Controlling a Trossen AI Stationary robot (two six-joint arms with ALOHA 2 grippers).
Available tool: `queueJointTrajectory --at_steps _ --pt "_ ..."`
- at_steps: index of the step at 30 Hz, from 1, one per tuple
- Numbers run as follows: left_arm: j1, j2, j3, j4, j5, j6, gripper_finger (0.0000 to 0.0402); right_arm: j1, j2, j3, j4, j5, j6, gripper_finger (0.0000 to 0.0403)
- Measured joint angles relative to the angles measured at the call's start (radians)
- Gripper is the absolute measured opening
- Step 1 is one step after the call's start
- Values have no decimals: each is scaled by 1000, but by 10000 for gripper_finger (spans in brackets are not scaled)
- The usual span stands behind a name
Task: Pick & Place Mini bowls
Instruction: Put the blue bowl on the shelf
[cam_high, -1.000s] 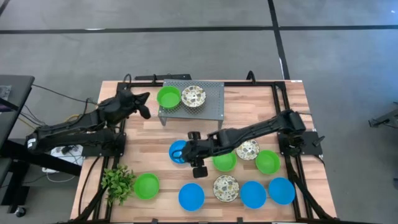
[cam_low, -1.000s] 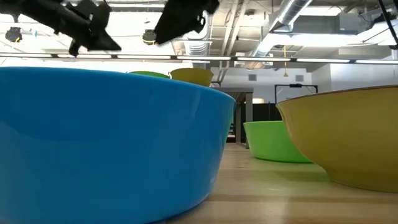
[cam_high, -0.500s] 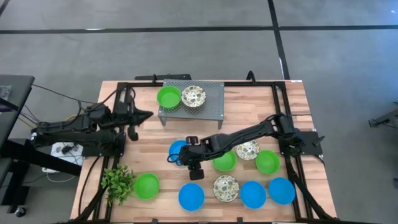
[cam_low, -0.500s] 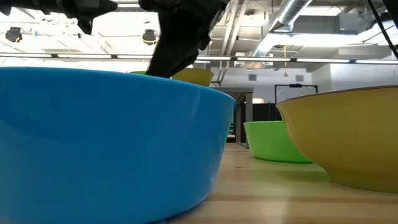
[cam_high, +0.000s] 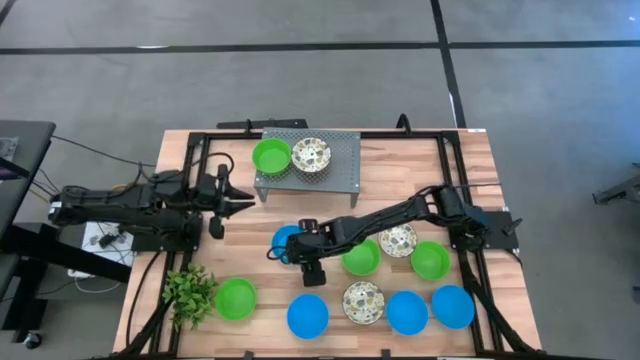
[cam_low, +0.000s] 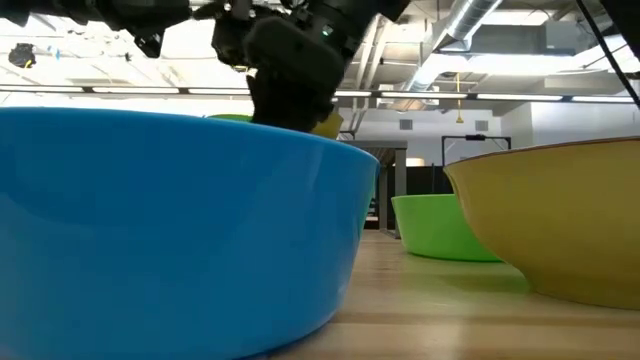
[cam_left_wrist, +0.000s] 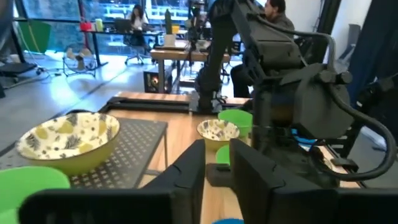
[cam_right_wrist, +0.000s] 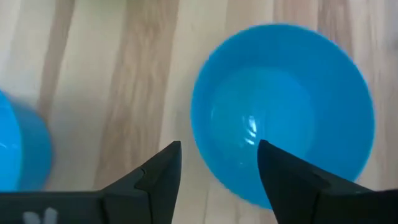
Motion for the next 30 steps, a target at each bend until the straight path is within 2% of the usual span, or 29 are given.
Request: queueJointTrajectory --at_steps 7,18,22,30 --pt "-37 31 0 103 0 -7 90 -16 34 2 27 -30 -1 193" --pt "-68 32 0 104 0 -7 90 -40 65 2 23 -57 -8 163" --pt "-68 32 0 106 0 -7 90 -49 64 2 23 -58 -8 132" --pt "-68 32 0 109 0 -8 90 -59 64 2 12 -84 -8 42"
